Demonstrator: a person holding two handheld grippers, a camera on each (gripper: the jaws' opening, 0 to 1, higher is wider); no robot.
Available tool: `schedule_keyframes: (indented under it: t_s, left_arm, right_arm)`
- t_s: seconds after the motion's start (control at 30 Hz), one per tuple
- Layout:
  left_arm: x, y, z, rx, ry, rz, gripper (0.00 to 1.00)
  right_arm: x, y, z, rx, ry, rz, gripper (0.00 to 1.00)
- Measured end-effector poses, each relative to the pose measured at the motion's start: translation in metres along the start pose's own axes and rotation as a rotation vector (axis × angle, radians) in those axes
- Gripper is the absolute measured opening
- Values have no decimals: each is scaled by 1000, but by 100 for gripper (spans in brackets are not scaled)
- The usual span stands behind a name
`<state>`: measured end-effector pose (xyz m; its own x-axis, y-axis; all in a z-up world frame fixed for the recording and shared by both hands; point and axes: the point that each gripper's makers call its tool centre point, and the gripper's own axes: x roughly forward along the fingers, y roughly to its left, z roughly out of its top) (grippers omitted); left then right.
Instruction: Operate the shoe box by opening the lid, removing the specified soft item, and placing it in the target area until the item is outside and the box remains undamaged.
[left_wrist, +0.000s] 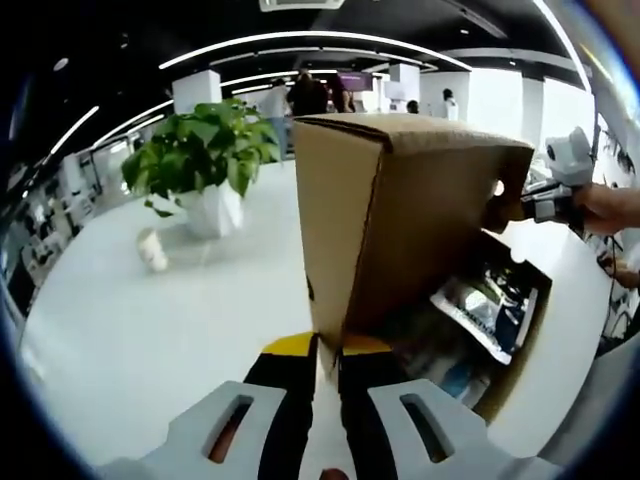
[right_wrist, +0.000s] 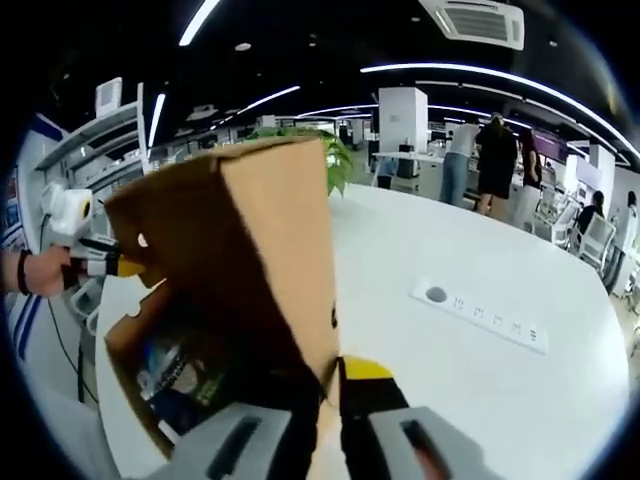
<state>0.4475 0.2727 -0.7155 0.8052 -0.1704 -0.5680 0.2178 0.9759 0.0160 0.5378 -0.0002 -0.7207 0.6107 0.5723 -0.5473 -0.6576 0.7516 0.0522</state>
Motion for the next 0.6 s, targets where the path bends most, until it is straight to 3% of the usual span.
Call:
schedule_keyframes:
  t_s: [0.6]
  left_arm:
    - [13,6,5,-11,6,-5,4]
  right_arm:
    - [9,-5,-1,4,17,-4,0]
